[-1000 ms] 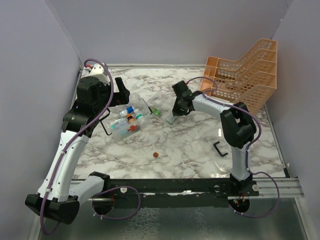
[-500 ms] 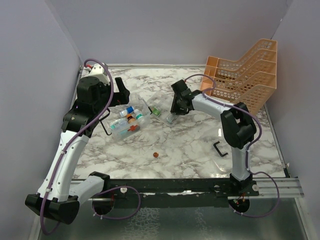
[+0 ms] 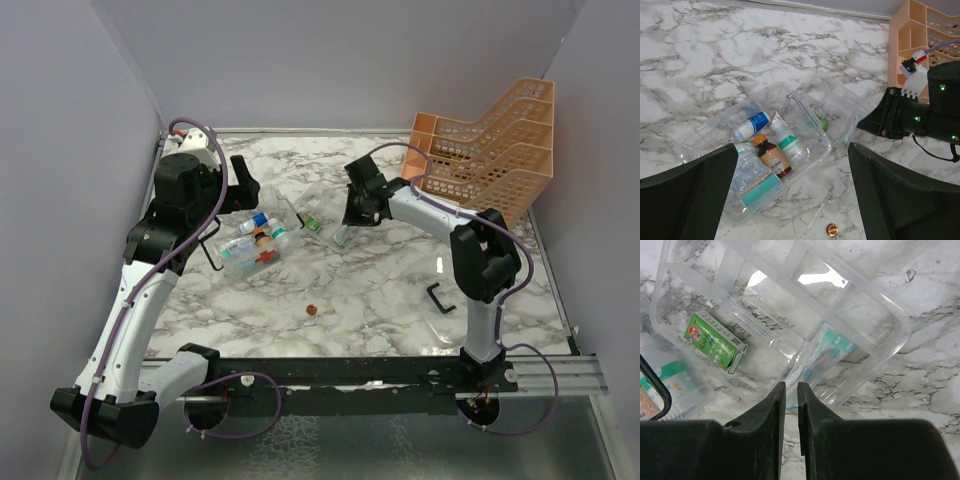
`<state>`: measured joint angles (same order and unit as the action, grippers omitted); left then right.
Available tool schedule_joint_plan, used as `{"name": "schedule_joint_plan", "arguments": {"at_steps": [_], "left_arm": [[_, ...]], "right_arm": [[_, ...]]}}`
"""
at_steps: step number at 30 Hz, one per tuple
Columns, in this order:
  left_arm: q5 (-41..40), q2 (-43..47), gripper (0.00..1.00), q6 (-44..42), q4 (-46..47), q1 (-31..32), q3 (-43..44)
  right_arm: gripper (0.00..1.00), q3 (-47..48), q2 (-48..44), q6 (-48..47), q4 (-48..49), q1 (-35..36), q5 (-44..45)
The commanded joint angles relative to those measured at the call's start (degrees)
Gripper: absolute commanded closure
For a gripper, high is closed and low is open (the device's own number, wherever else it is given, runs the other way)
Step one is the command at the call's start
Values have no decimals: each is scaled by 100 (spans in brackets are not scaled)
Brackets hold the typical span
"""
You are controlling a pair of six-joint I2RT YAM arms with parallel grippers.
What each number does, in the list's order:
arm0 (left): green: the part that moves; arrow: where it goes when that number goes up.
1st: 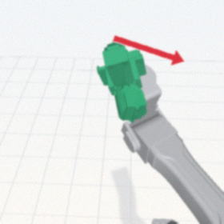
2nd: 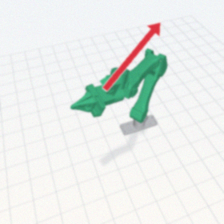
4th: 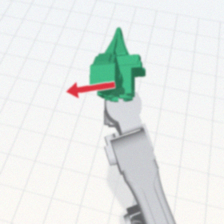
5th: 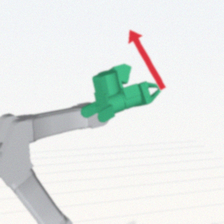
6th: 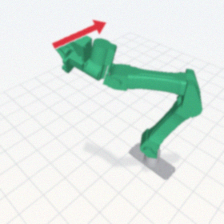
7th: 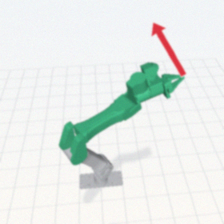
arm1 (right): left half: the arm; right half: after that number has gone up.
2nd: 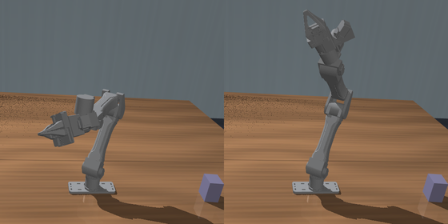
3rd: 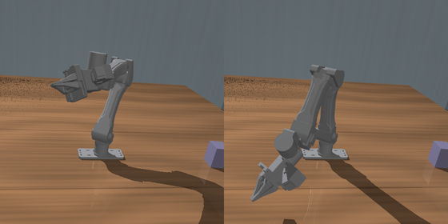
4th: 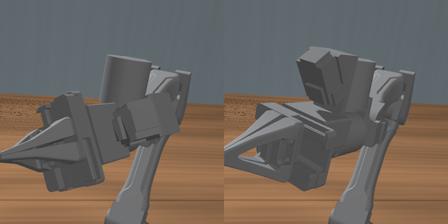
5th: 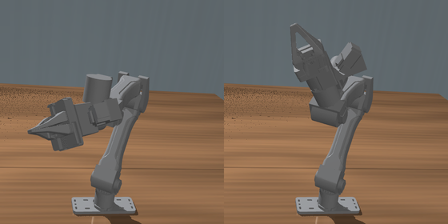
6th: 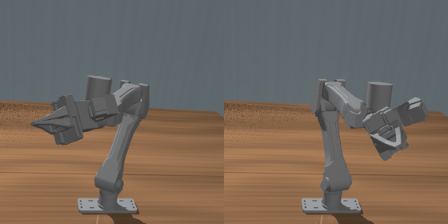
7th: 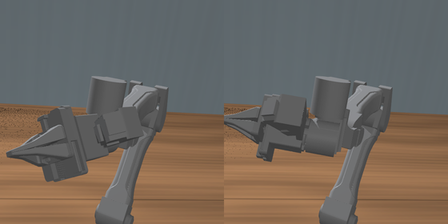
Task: Organize the medicine kit
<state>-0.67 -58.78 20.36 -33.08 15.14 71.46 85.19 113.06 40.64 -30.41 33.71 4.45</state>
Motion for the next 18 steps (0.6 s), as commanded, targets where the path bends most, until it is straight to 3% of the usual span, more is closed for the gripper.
{"name": "schedule_joint_plan", "arguments": {"at_steps": [1, 10, 18], "left_arm": [[74, 67, 4, -32, 27, 16, -50], [112, 102, 4, 16, 24, 16, -28], [175, 27, 4, 9, 24, 16, 66]], "right_arm": [[85, 1, 237, -52, 129, 43, -385], [88, 61, 577, -74, 43, 55, -407], [77, 137, 153, -293, -142, 69, -306]]}}
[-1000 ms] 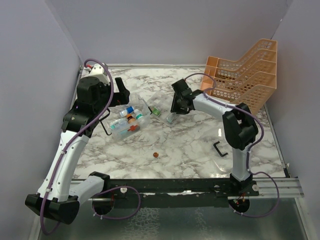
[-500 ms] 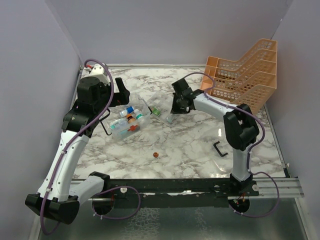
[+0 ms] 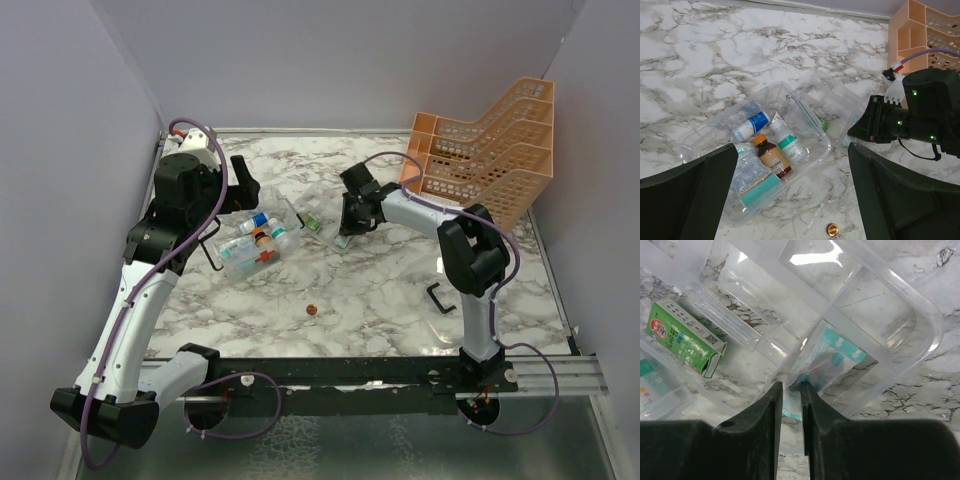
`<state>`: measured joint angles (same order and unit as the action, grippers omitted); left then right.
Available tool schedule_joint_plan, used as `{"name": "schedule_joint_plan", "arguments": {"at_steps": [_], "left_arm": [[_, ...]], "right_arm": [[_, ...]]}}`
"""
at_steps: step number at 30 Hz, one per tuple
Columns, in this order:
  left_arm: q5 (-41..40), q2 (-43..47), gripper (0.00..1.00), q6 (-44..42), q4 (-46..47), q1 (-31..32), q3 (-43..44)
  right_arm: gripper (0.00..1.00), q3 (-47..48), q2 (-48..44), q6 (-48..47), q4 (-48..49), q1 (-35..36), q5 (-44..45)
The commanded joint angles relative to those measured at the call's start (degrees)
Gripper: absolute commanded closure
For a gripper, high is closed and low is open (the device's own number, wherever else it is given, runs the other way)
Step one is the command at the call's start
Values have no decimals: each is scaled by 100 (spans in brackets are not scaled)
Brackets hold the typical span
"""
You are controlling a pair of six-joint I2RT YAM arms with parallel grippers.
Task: Organize the medicine kit
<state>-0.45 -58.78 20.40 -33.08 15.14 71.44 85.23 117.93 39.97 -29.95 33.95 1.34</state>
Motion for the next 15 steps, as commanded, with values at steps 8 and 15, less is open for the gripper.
{"name": "schedule_joint_plan", "arguments": {"at_steps": [8, 15], "left_arm": [[86, -12, 4, -19, 28, 16, 144], [-132, 40, 4, 25, 27, 18, 111]], "right_arm": [[75, -231, -994, -489, -525, 264, 38], [71, -816, -1706, -806, -616, 978, 471]]}}
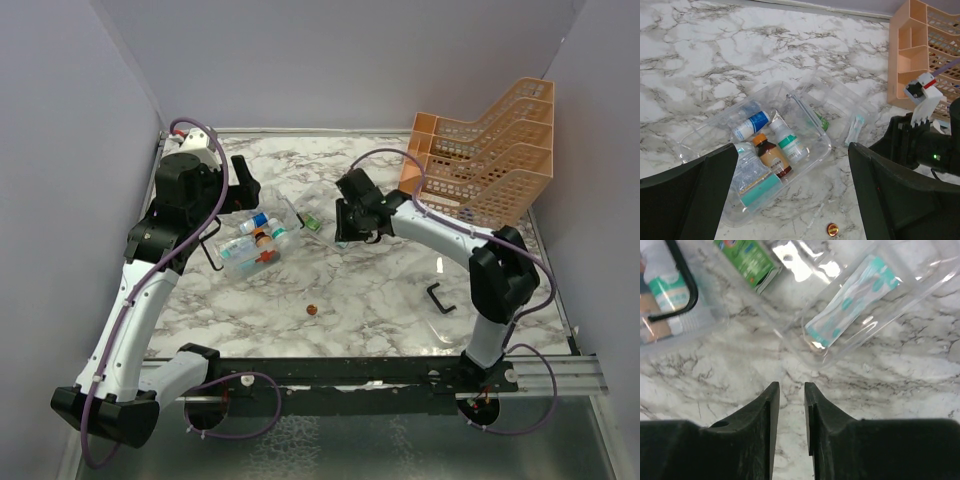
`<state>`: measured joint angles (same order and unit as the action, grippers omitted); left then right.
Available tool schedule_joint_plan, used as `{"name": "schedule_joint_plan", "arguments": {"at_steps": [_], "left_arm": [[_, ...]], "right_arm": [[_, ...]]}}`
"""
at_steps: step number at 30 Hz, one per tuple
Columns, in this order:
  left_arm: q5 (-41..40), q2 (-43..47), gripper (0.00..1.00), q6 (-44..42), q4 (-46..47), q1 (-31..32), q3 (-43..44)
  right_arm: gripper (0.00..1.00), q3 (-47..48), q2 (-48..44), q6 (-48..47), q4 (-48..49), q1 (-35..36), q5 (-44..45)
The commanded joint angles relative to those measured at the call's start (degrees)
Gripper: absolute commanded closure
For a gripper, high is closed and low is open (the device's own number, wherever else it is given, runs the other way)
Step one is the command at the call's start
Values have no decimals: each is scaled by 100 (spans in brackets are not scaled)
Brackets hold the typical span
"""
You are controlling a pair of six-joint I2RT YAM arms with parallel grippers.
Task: Organize the medicine kit
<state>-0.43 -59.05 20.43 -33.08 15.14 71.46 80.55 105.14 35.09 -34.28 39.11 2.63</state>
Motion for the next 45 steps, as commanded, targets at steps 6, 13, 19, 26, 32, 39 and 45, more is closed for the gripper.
{"name": "schedule_joint_plan", "arguments": {"at_steps": [6, 13, 19, 26, 32, 39, 45], "left_arm": [[-379, 133, 4, 55, 37, 11, 109], [-580, 314, 4, -24, 286, 15, 55], [-789, 477, 4, -25, 422, 16, 3], [-1788, 736, 4, 173, 449, 15, -3], [-2145, 924, 4, 162, 597, 10, -72], [-2102, 937, 4, 172, 596, 14, -129], [-1991, 880, 4, 225, 620, 15, -74]], "right_arm": [[57, -981, -900, -751, 105, 1473, 555], [45, -1639, -1169, -1297, 687, 2201, 79], [51, -1075, -366, -1453, 314, 2692, 506], [57, -729, 133, -1451, 270, 2712, 329], [56, -593, 373, -1534, 279, 2722, 223], [57, -311, 737, -1236, -117, 2723, 733], [58, -376, 745, -1155, -157, 2721, 800]]}}
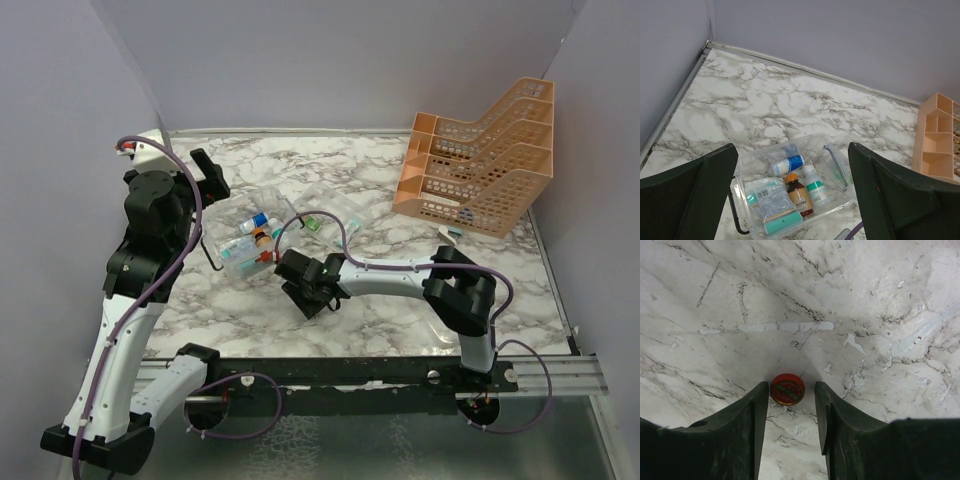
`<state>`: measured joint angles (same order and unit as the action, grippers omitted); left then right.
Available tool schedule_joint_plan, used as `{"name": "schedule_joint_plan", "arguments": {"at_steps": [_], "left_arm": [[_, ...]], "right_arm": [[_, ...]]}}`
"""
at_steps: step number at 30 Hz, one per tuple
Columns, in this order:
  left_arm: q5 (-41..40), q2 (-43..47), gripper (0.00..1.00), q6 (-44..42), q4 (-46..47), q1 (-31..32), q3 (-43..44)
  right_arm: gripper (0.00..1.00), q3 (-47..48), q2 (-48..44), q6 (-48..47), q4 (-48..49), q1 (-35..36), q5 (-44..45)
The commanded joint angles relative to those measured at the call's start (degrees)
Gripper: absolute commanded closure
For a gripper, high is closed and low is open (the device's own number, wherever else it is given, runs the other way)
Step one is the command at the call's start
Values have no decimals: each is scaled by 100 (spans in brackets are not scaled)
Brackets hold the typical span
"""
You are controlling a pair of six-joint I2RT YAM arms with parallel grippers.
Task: Organize the medicine kit
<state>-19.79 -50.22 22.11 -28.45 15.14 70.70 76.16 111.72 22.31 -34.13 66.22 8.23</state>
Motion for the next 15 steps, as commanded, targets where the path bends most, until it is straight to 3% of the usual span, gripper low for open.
{"name": "schedule_joint_plan", "arguments": {"at_steps": [1, 9, 15], "left_arm": [[-35, -12, 4, 64, 155, 16, 2], [21, -19, 4, 52, 162, 13, -4], [37, -24, 4, 55, 156, 15, 26]], "right_arm": [[58, 55, 93, 131, -173, 9, 253], [77, -23, 45, 224, -124, 14, 307], [78, 299, -90, 316, -144, 13, 287]]}}
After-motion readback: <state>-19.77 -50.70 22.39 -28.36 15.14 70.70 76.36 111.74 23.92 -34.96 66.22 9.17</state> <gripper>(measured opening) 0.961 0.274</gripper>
